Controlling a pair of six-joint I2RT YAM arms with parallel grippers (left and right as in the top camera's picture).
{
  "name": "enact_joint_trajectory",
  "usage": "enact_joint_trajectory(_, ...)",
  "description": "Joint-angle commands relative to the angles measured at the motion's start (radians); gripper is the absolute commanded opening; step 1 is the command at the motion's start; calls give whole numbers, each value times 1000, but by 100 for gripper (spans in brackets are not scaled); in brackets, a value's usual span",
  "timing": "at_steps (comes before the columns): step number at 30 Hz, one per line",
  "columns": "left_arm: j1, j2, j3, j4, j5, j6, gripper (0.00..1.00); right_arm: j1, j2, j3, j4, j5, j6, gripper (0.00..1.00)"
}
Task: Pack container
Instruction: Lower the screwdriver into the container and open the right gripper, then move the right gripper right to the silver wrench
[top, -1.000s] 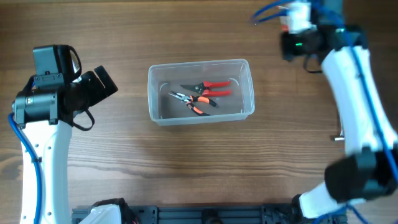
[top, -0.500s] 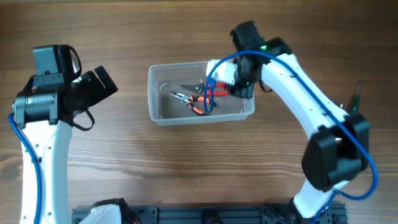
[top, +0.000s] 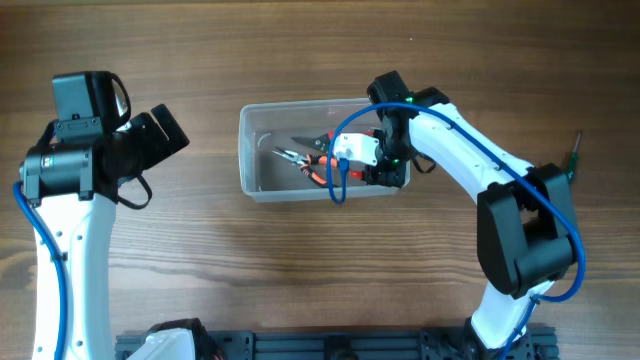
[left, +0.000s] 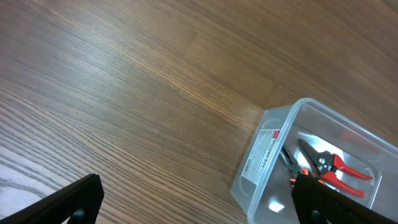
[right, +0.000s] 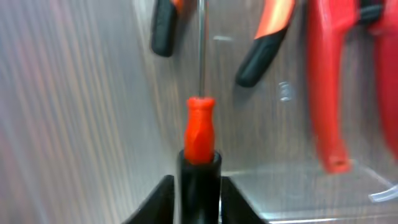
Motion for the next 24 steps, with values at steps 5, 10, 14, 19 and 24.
enact_joint_trajectory(5, -5, 5, 8, 2, 12, 16, 100, 0, -1, 21, 24, -24, 135, 60)
enact_joint_trajectory(10, -5, 5, 8, 3, 12, 16, 100, -3, -46, 180, -25, -20, 443, 68)
enact_joint_trajectory(14, -5, 5, 8, 3, 12, 16, 100, -21, -103, 356, -111, 89, 671, 68)
enact_joint_trajectory(19, -5, 5, 8, 3, 12, 16, 100, -128, -187, 482, -233, 452, 1111, 99)
enact_joint_trajectory(24, -5, 5, 8, 3, 12, 16, 100, -399, -260, 480, -396, 407, 1299, 100)
